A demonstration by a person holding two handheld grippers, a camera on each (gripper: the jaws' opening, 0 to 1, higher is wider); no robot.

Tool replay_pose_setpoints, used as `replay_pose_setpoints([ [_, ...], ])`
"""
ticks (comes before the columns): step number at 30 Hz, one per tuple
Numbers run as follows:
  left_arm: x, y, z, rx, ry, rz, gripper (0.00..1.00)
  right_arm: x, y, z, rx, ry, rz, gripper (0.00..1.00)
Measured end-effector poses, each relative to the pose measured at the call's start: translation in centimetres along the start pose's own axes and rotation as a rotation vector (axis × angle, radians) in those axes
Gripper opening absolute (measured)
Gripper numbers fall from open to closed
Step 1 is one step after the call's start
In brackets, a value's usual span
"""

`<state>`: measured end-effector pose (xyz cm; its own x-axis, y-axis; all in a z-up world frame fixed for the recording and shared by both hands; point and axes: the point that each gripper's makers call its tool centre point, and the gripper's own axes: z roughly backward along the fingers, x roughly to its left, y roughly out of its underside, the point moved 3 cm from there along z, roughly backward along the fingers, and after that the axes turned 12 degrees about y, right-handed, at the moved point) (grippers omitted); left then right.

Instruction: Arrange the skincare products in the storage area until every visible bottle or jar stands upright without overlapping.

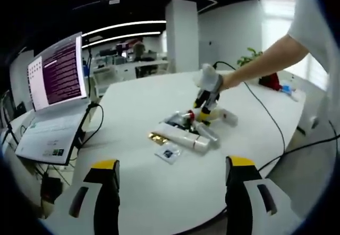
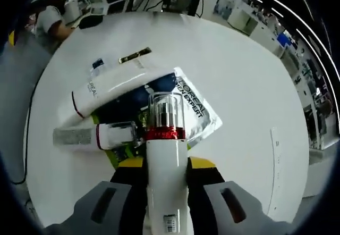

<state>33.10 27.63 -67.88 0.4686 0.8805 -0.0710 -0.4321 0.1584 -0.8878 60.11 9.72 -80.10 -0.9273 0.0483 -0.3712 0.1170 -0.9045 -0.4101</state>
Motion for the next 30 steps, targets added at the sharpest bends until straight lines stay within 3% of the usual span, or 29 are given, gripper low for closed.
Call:
replay_pose_setpoints([
  [13,-0.6,-0.7,0.0,-0.014,0.016,-0.010,0.74,-1.3,-0.9,4.3,-0.165,0.161,-0.194,0.27],
  [20,-1.1,-1.1,0.0,-0.025,0.026,-0.021,0.74,-1.8,-1.2,9.2,-0.271,0.269,-0.350,0.27],
  [30,-2.0,-2.1,0.3,-0.035,0.041,-0.075,0.74,2.3,-2.8,14.1,-0.356,0.358,-0.439,0.27],
])
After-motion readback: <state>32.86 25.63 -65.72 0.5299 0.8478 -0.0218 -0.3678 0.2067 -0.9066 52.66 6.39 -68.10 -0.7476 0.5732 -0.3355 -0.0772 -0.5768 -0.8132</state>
